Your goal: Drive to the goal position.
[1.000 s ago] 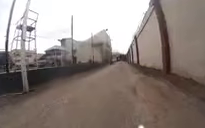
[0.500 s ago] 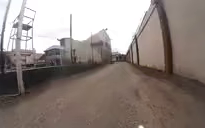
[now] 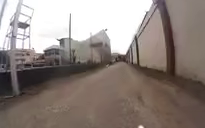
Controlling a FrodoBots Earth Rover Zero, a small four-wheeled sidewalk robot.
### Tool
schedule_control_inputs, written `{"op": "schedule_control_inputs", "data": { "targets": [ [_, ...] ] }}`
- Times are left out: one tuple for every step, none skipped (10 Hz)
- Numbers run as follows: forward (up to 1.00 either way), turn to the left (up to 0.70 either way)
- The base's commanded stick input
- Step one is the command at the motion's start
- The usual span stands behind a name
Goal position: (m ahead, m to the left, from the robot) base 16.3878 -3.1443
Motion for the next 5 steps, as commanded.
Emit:
{"op": "schedule_control_inputs", "data": {
  "targets": [
    [0.3, 0.0],
    [0.3, 0.0],
    [0.3, 0.0],
    [0.3, 0.0],
    [0.3, 0.0]
  ]
}}
